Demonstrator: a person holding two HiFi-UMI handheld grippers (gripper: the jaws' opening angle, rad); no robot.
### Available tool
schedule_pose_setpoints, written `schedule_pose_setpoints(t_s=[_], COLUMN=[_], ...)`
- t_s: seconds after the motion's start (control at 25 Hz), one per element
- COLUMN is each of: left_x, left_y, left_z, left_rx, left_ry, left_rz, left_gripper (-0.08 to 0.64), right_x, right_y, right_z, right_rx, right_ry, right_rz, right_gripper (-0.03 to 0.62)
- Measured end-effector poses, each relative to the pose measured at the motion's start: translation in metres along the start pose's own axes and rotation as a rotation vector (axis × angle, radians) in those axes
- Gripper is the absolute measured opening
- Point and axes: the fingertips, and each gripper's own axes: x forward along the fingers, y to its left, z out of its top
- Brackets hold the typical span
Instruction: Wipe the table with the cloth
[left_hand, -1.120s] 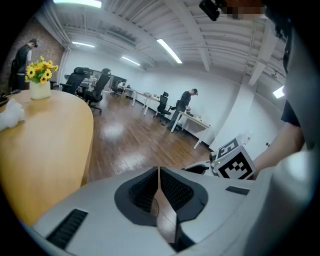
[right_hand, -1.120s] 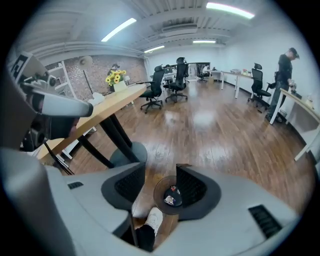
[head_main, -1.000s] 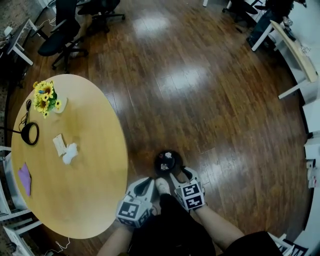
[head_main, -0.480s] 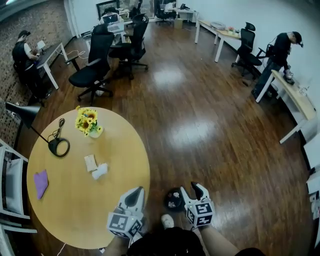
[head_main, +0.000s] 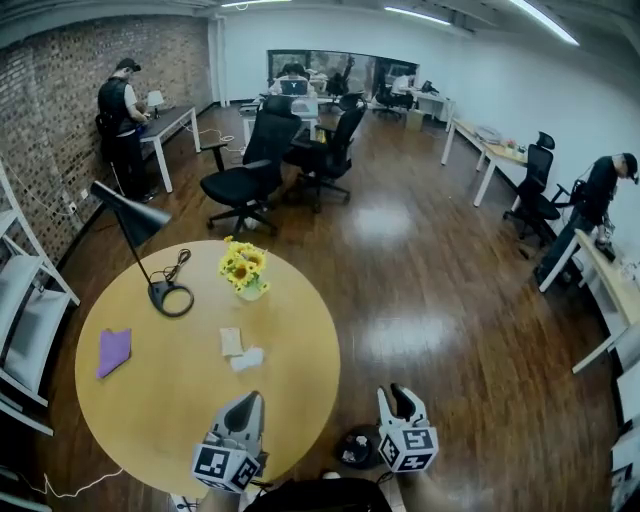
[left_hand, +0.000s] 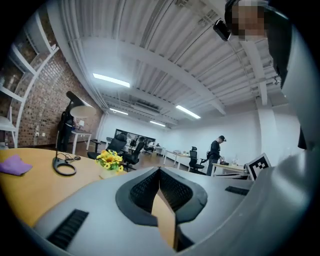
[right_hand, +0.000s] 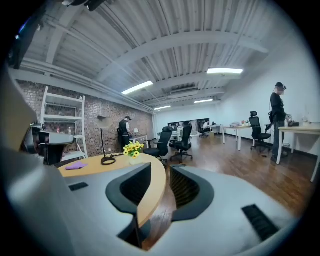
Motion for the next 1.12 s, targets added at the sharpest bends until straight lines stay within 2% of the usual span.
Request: schedule_pose_setpoints(t_s=[0.12, 0.16, 0.48, 0.64, 0.8, 0.96, 1.12], left_x=[-0.034, -0.045, -0.124, -0.146, -0.161, -0.163, -0.16], left_y=[0.032, 0.042, 0.091, 0.108, 0.119, 0.12, 0.118], left_z=[0.011, 0.014, 0.034, 0.036, 0.03, 0.029, 0.027], left_rx=[0.015, 0.015, -0.002, 0.0, -0.031, -0.008, -0.012], left_ry=[-0.041, -0.055, -0.136, -0.148, -0.148, -0.149, -0.152], left_rz=[0.094, 0.126, 0.319, 0.356, 0.382, 0.396, 0.39], left_gripper=[0.002, 0.002, 0.0, 0.0, 0.0, 0.0, 0.002], right_x=[0.013, 0.017, 0.028, 0.032, 0.031, 0.03, 0.024], right_y=[0.024, 0.034, 0.106, 0.123, 0.13, 0.133, 0.139], right_z=[0.01, 0.013, 0.021, 0.022, 0.023, 0.02, 0.015], right_rx=[-0.018, -0.029, -0.076, -0.111, -0.128, -0.14, -0.213], right_ry=[-0.035, -0.043, -0.054, -0.047, -0.042, -0.029, -0.03], right_rz=[0.058, 0.078, 0.234, 0.274, 0.287, 0.283, 0.293], right_gripper=[0.111, 0.083, 0.081, 0.081, 0.081, 0.081, 0.081])
